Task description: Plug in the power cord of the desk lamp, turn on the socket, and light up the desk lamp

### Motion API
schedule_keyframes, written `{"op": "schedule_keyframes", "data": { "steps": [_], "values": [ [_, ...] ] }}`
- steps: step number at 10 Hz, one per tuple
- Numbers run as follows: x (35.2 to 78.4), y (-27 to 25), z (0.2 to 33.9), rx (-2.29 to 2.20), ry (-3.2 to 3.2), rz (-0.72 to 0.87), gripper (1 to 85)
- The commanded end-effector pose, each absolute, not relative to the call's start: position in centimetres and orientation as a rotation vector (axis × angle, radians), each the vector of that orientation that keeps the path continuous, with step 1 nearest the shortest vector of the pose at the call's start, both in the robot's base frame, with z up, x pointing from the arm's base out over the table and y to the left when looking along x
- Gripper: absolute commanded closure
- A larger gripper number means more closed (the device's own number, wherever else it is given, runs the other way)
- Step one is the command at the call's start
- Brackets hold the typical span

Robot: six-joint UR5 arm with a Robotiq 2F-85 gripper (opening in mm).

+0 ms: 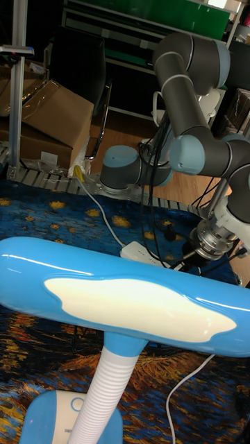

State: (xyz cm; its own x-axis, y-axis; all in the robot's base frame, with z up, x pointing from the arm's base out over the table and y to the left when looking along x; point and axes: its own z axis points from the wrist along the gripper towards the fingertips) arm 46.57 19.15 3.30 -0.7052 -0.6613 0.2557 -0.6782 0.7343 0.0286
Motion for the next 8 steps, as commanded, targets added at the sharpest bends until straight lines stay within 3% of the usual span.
{"op": "schedule_keyframes", "data": {
  "steps": [1,5,7,8],
  "values": [
    [46.9,21.2,3.1,1.024,-2.702,0.061,84.3],
    [47.1,20.4,2.4,1.029,-2.701,0.109,84.3],
    [47.9,19.5,6.9,1.017,-2.613,0.245,84.3],
    [47.7,21.6,7.9,0.984,-2.640,0.167,84.3]
  ]
}}
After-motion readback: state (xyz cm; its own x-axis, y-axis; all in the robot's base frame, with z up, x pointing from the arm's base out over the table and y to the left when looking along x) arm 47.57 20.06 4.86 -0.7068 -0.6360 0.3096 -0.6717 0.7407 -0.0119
